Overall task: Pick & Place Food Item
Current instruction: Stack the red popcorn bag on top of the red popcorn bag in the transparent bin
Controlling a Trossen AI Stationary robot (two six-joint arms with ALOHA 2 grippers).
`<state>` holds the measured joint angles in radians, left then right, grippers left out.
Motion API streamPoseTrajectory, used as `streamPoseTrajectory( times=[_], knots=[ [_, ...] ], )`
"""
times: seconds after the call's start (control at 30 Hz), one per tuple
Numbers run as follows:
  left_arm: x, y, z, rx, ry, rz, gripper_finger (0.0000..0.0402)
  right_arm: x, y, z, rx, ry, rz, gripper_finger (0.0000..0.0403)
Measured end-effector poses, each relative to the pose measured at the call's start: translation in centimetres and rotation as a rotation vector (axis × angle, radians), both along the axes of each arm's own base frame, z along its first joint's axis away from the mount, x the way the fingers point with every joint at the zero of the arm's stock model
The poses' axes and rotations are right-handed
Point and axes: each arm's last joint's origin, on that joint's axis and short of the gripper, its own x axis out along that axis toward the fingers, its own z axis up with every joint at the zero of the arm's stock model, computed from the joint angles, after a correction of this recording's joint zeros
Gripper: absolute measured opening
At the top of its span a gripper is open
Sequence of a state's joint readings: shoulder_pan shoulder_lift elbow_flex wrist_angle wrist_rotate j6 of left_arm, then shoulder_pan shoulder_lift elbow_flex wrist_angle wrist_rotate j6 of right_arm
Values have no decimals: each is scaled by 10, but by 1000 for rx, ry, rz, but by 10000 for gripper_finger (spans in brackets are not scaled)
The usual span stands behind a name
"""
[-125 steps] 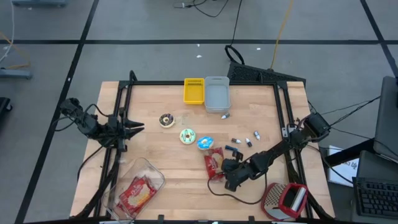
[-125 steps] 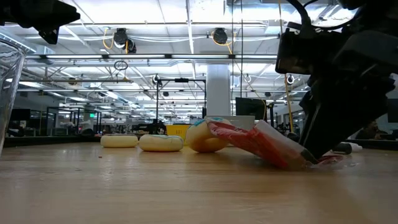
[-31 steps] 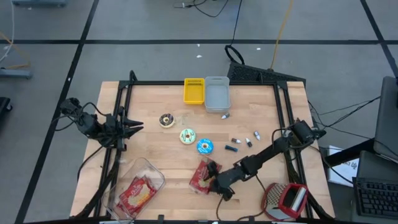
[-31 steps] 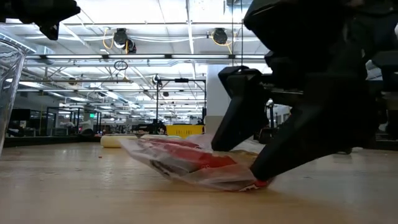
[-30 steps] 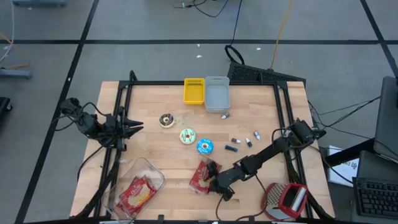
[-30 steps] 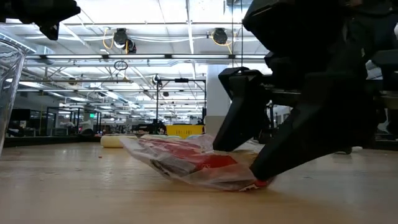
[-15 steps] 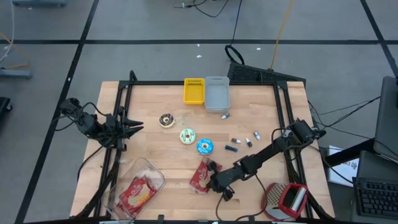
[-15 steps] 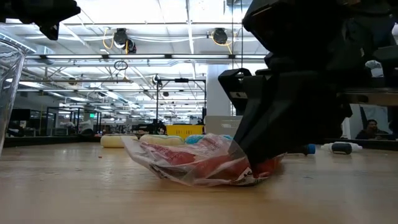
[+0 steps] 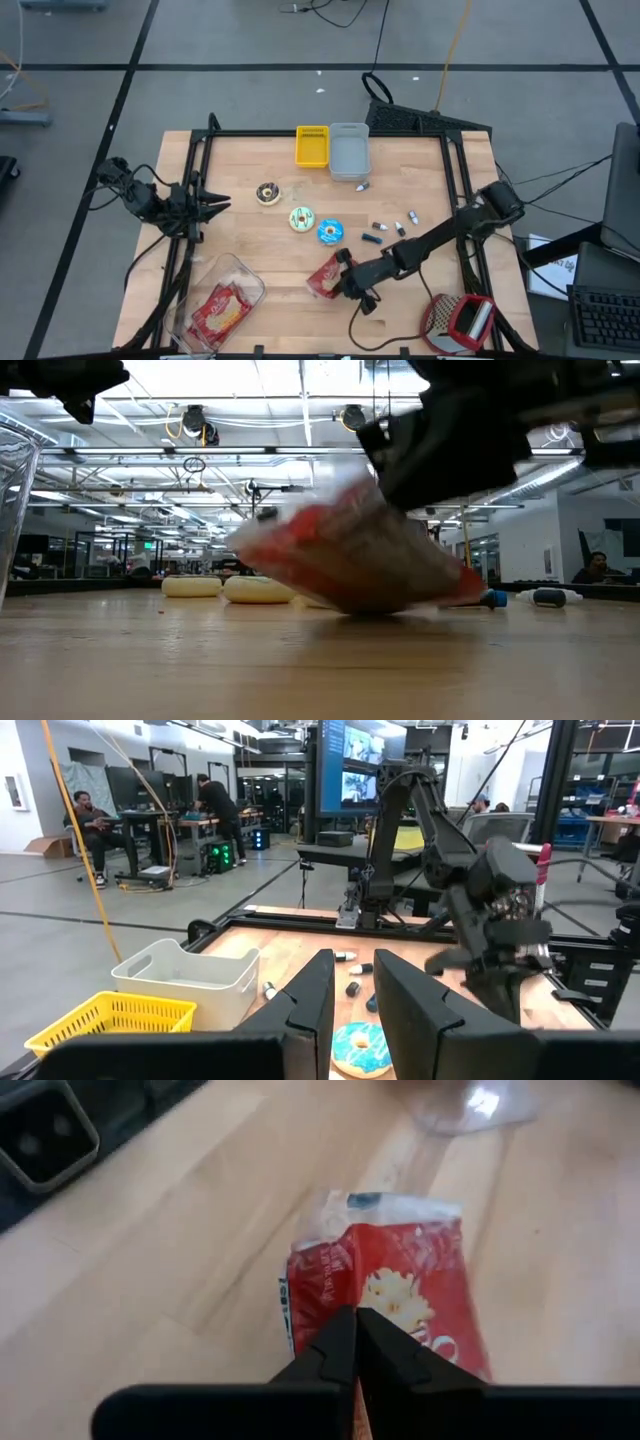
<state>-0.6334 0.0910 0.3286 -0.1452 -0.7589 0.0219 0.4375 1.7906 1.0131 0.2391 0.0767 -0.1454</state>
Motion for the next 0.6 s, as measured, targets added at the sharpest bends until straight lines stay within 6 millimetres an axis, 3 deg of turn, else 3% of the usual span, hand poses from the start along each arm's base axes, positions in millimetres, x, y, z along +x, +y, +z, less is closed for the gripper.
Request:
streamPoseTrajectory(
  times=[0.2, 0.37, 0.47, 0.6],
  knots=[
    [0, 0, 0, 1, 1, 0, 74, -1, 0, 46, 132, -210, 56, 0],
    [0, 0, 0, 0, 0, 0, 74, -2, 1, 73, 193, -394, 142, 0],
    [0, 0, 0, -5, -1, -1, 74, -1, 2, 80, 175, -481, 182, 0],
    [0, 0, 0, -2, 0, 0, 74, 1, -1, 79, 192, -457, 156, 0]
  ],
)
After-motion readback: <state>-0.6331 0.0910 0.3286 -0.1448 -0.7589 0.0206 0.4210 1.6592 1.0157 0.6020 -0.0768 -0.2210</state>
